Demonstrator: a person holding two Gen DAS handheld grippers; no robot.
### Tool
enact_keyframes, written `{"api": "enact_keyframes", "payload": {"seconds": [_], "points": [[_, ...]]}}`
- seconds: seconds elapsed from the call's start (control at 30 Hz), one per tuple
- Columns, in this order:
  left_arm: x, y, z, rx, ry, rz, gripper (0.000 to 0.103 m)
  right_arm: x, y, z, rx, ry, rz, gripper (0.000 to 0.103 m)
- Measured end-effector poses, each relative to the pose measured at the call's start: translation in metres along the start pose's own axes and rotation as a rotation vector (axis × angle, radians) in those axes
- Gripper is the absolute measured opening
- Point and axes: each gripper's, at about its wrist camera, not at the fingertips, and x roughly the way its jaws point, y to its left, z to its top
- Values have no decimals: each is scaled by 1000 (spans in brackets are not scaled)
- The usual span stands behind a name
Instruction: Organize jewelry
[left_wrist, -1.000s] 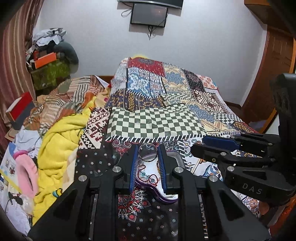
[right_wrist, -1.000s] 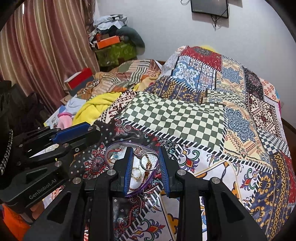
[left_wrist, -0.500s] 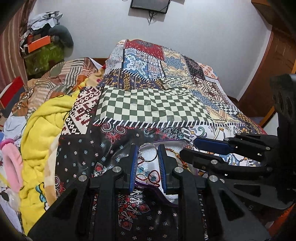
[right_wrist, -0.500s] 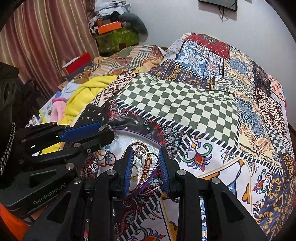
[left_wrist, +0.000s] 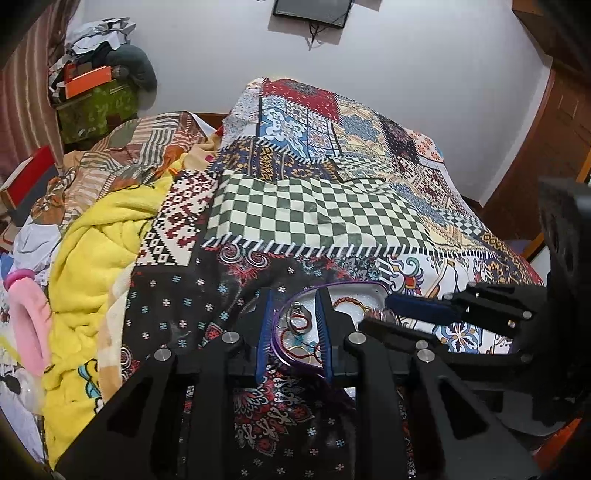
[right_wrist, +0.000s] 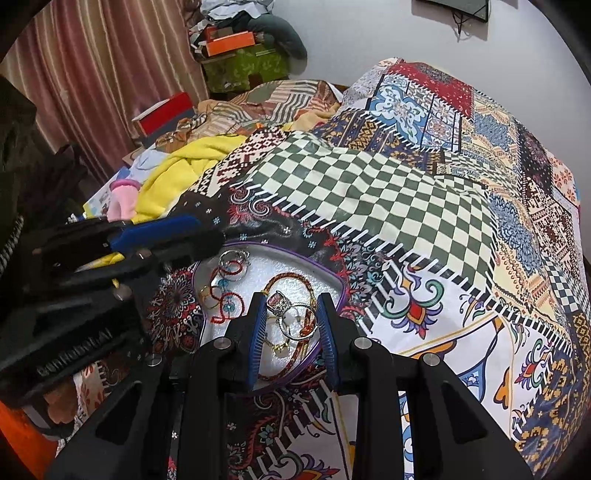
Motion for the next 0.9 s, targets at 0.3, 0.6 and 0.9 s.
{"api": "enact_keyframes", "payload": {"seconds": [0.3, 0.6, 0.9], "points": [[-32, 4, 8, -24, -56, 28, 21, -29, 1, 3, 27, -41, -6, 25], [-110, -25, 17, 13, -209, 45, 21, -138, 10, 5, 49, -281, -63, 25], [-228, -75, 7, 86, -461, 47, 25, -255, 46, -22, 33, -576, -136, 25]]}}
